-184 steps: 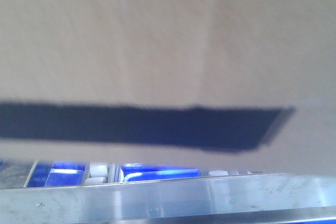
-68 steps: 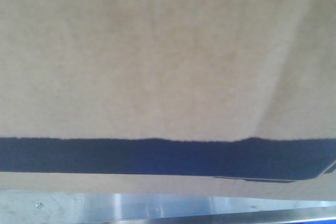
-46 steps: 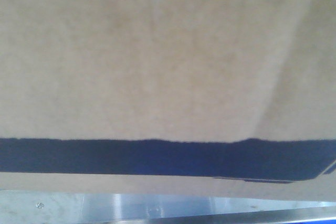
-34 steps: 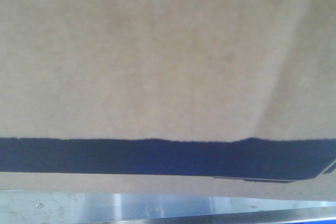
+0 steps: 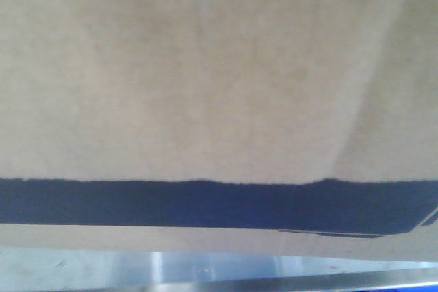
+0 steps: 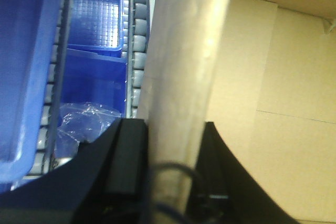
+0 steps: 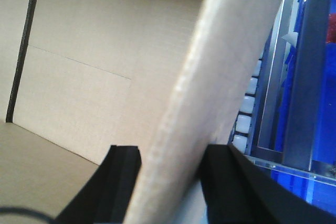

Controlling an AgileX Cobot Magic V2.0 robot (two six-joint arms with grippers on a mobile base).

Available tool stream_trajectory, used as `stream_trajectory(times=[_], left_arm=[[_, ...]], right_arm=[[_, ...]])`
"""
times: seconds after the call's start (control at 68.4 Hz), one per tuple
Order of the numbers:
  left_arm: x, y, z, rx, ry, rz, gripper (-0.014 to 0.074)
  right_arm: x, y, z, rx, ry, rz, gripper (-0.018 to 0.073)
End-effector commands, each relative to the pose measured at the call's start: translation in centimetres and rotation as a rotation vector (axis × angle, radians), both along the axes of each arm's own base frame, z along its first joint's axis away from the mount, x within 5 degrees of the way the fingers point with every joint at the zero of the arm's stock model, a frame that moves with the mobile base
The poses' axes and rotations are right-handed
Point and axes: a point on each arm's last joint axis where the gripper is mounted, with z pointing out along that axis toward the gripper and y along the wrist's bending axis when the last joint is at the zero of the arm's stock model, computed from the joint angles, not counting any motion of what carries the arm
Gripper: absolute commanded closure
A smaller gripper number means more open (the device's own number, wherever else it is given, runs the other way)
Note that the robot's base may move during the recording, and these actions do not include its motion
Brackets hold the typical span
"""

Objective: Grab box from left shelf to table start
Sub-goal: 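Hold the box with both grippers while the base turns away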

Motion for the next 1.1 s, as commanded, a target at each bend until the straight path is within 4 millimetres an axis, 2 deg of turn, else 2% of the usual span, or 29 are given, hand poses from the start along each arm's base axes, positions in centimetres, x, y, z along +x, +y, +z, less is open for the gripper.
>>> stream_trajectory(times=[0.0, 1.082], left_arm=[[-1.83, -1.92, 1.12, -0.155, 0.052, -0.292, 0.0688], [-1.83, -1.92, 1.12, -0.155, 0.052, -0.292, 0.0688]], right_arm=[[0.58, 0.45, 2.92, 0.089, -0.267, 0.025, 0.0493], [0.58, 0.45, 2.92, 0.089, -0.267, 0.025, 0.0493]])
